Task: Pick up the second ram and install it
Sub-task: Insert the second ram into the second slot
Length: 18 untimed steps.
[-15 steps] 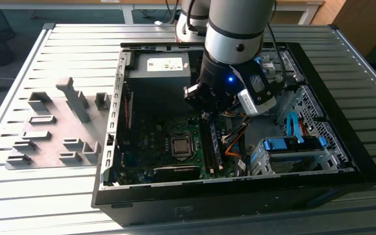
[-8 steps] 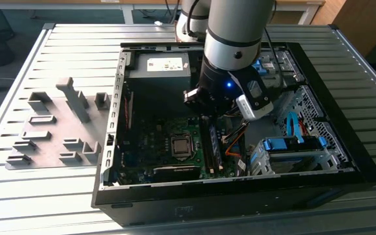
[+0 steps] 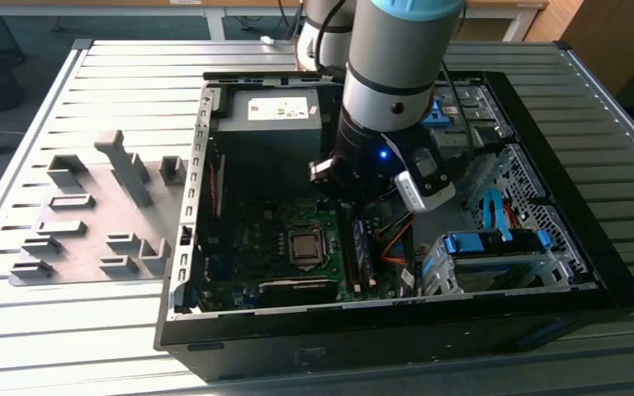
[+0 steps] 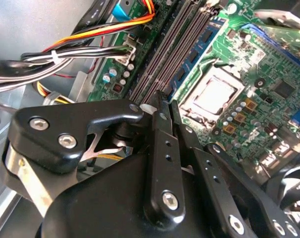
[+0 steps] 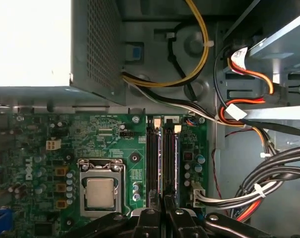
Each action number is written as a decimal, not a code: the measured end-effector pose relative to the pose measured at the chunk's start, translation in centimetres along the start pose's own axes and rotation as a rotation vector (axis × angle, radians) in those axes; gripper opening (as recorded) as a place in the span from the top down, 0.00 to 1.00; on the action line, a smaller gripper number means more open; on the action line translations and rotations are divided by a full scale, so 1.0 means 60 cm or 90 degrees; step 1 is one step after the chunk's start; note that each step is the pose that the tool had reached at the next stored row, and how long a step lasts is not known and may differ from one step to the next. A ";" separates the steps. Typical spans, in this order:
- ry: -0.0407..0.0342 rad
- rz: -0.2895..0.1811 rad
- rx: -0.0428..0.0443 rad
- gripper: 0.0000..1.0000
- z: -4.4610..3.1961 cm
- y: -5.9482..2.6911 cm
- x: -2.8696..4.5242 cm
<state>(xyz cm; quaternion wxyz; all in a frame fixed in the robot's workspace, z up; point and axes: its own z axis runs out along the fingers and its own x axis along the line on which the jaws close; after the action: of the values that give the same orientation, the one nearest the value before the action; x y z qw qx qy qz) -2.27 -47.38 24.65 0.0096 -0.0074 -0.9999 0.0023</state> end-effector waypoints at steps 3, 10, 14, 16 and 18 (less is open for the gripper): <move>0.0000 0.001 0.0000 0.86 0.008 -0.003 0.000; -0.0001 0.001 -0.0002 0.86 0.010 -0.003 0.000; 0.0000 0.001 -0.0008 0.86 0.016 -0.003 0.000; 0.0000 0.001 -0.0009 0.86 0.021 -0.004 0.000; 0.0000 0.001 -0.0008 0.86 0.025 -0.004 0.001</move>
<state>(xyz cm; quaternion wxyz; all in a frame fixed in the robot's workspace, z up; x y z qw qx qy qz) -2.38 -47.65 23.16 0.0096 -0.0079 -0.9999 0.0017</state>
